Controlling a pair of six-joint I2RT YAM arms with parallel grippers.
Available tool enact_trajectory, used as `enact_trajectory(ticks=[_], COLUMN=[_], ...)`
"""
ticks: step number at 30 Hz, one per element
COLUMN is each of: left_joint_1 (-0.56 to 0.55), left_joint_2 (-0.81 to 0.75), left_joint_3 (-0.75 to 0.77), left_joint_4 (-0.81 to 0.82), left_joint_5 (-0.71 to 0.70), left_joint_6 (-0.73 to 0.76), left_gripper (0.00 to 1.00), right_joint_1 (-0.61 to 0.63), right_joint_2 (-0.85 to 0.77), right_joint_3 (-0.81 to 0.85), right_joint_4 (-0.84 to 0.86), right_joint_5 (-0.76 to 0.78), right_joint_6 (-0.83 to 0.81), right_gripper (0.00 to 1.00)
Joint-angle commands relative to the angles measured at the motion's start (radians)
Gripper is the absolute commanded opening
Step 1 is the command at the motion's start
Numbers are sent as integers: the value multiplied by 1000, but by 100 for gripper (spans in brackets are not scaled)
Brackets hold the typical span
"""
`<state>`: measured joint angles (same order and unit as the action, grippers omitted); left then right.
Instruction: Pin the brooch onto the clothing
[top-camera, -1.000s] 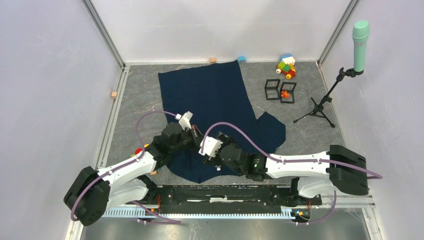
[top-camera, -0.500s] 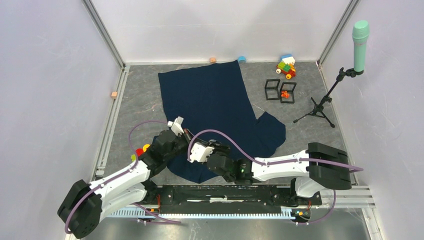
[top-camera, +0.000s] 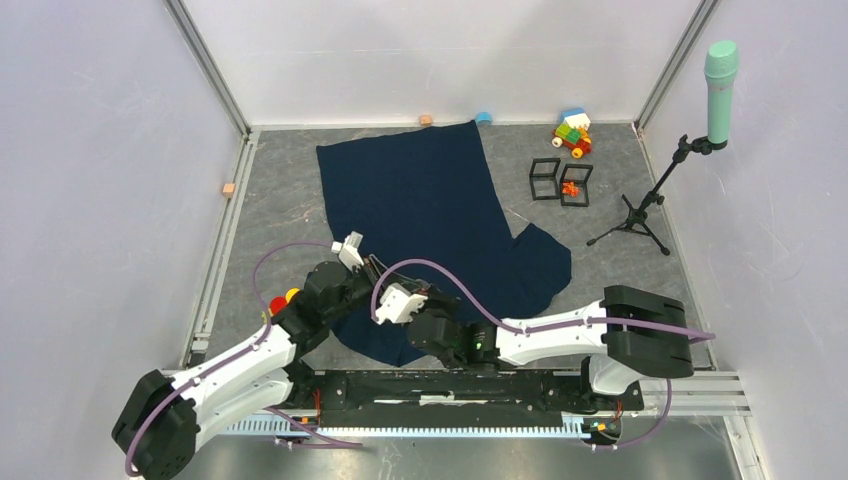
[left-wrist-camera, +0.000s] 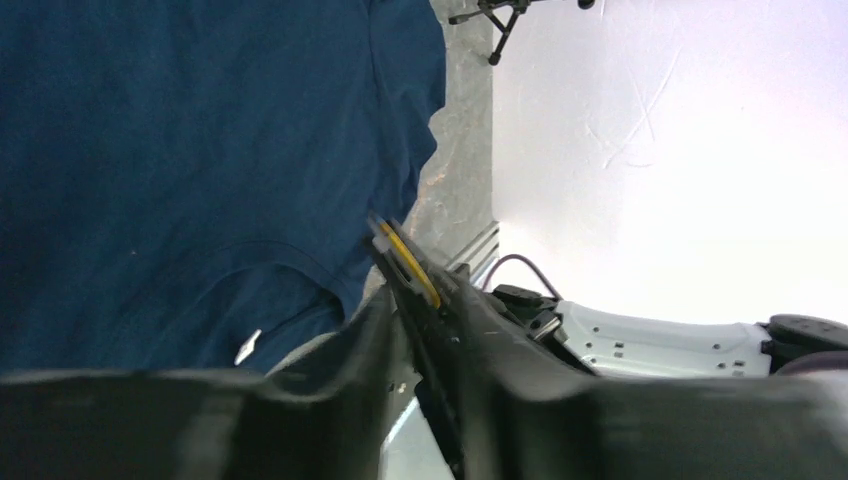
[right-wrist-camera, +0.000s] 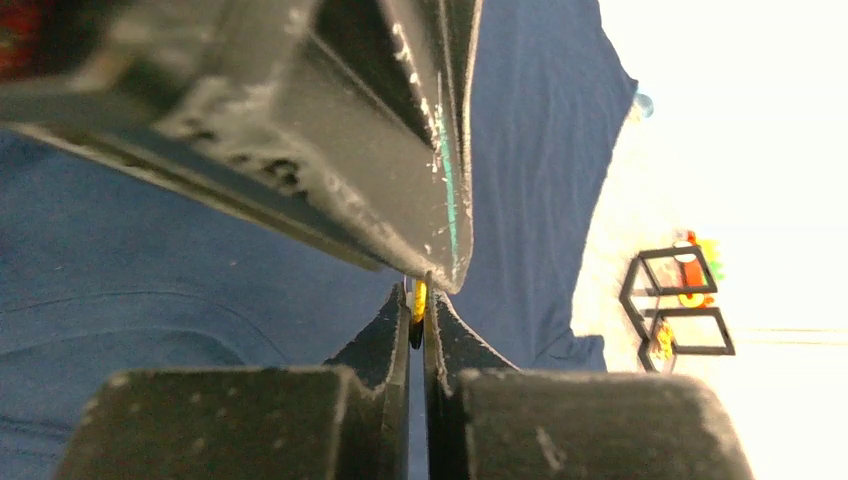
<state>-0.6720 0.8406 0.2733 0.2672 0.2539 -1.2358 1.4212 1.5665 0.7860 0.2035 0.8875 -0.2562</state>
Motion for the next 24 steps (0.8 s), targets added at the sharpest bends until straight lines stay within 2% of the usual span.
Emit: enact_trajectory(ticks=[1, 2, 4, 7, 9, 11, 14, 17, 20, 24], left_joint_1=[-3, -3, -3, -1, -1, -1, -1, -1, -1, -3], left_joint_2=[-70, -90, -140, -213, -251, -284, -300, -292, -277, -250], left_joint_3=[27, 38, 63, 104, 122, 133, 146, 154, 155, 130], left_joint_4=[-51, -90, -190, -326, -394, -434, -440, -398, -344, -245], left_joint_5=[-38, -57, -105, -176, -221, -238, -198, -78, 53, 191], left_joint_6=[49, 70, 123, 191, 235, 295, 397, 507, 568, 559], left_gripper=[44, 53, 64, 82, 90, 96, 99, 98, 96, 93], right_joint_1=[-6, -13, -35, -96, -151, -239, -347, -428, -483, -512], right_joint_2=[-43, -66, -113, -201, -266, -344, -415, -466, -507, -546], right_joint_3=[16, 7, -24, -89, -144, -211, -270, -307, -343, -373], right_joint_4=[39, 39, 41, 53, 82, 130, 179, 229, 301, 401], right_joint_5=[122, 112, 69, -82, -239, -461, -742, -957, -1140, -1297], right_joint_6=[61, 76, 110, 175, 222, 283, 362, 434, 513, 599], right_gripper=[0, 0, 0, 0, 0, 0, 0, 0, 0, 0])
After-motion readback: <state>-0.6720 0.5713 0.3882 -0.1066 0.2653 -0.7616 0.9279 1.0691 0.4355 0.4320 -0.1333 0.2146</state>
